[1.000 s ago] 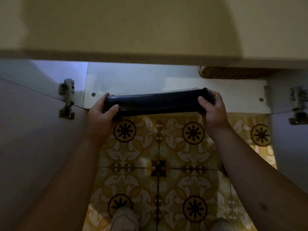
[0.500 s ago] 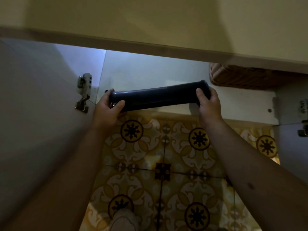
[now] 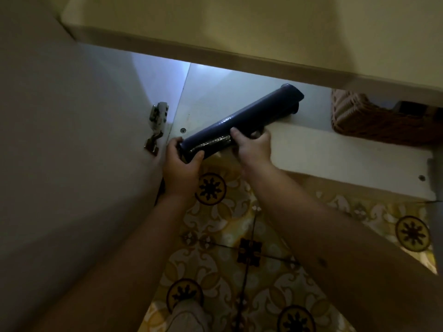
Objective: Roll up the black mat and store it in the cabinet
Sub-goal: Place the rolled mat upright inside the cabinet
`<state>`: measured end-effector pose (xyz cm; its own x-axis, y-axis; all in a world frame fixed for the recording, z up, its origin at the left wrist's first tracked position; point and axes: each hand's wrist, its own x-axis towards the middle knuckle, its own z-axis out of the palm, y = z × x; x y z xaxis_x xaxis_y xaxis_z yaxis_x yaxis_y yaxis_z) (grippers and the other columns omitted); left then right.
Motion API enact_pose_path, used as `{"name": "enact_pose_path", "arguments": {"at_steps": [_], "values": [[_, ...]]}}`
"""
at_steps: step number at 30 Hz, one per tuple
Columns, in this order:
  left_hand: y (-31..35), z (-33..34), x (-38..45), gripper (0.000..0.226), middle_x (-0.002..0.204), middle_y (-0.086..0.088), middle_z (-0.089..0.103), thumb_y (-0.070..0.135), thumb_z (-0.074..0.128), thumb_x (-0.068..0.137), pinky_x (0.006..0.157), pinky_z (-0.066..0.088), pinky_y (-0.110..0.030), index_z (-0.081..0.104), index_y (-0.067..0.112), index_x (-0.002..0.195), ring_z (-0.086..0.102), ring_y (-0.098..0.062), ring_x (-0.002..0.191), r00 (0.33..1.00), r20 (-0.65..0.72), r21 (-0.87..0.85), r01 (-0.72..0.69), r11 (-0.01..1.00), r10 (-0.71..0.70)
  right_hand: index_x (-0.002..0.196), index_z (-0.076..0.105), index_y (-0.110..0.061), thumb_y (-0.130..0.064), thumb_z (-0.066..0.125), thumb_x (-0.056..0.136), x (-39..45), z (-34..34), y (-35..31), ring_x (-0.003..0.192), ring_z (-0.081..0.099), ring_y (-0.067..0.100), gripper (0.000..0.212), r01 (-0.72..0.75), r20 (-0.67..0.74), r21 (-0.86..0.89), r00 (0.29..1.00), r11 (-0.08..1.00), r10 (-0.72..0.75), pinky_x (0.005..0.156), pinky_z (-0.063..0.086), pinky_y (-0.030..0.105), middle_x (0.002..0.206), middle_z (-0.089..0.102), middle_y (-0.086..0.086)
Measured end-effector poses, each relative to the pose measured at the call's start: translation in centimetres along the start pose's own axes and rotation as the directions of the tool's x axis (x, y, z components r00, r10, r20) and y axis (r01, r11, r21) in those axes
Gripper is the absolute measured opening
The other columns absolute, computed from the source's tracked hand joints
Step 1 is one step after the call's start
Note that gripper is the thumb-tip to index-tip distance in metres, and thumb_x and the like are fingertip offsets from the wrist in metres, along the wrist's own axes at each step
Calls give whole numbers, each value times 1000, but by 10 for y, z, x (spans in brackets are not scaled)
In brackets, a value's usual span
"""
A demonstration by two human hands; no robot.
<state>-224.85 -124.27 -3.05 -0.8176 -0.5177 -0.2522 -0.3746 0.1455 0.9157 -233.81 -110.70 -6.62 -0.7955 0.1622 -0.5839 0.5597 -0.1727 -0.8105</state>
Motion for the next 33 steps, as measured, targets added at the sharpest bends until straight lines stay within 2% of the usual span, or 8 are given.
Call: {"name": "enact_pose_path", "arguments": {"at_steps": [4,8,13,17,20,24,27,33], "values": [[-3,5,-5,59,133,0,56,29,68,85,98,50,-38,42,25,138,55,-14,120,999,-52,64,16,998,-13,111,60,-21,-33,81,67,-3,9,15,100,68,22,51,-39,27,70,999,997,37,90,55,45,107,70,0],[1,13,-7,68,144,-2,48,33,64,88,103,45,-45,30,29,147,48,-19,129,997,-55,104,52,993,-47,122,57,-11,-14,75,78,14,18,3,101,68,28,48,-22,114,159,994,987,3,85,58,47,114,68,10],[6,18,2,69,156,-6,29,17,54,95,114,32,-44,17,23,152,30,-20,141,996,-89,119,40,992,-30,121,54,-5,-2,63,88,26,50,-14,100,65,37,34,-40,206,176,979,984,3,74,59,44,116,63,22],[7,19,12,70,156,-8,30,14,58,93,114,33,-42,21,19,152,32,-20,141,986,-159,105,72,992,-55,130,52,-9,-13,69,86,29,61,-22,101,67,31,47,-74,349,145,937,987,19,73,59,37,120,64,16],[7,22,14,70,156,-8,29,16,58,93,114,33,-43,20,18,152,30,-21,142,983,-177,128,80,989,-57,130,51,-13,-16,79,76,30,69,-27,101,67,29,61,-7,352,20,936,1000,0,81,60,43,118,64,10],[7,32,10,69,160,-5,19,15,52,96,117,20,-33,12,19,153,19,-20,146,981,-188,151,78,986,-49,127,51,-11,-9,77,76,35,73,-34,101,67,31,58,-16,358,-16,934,1000,21,85,58,49,116,66,11],[7,36,7,70,161,-4,12,13,50,96,111,11,-25,10,17,153,10,-18,147,979,-201,169,47,984,-12,125,50,-12,-3,70,81,35,76,-35,100,67,31,50,-88,408,50,911,995,60,77,60,45,116,65,13],[7,31,16,78,162,-5,5,19,56,93,120,14,-39,8,15,153,4,-17,148,988,-155,180,3,984,26,129,44,-9,1,63,84,34,97,-37,100,66,37,49,-116,407,63,910,991,80,73,59,52,119,62,19]]}}
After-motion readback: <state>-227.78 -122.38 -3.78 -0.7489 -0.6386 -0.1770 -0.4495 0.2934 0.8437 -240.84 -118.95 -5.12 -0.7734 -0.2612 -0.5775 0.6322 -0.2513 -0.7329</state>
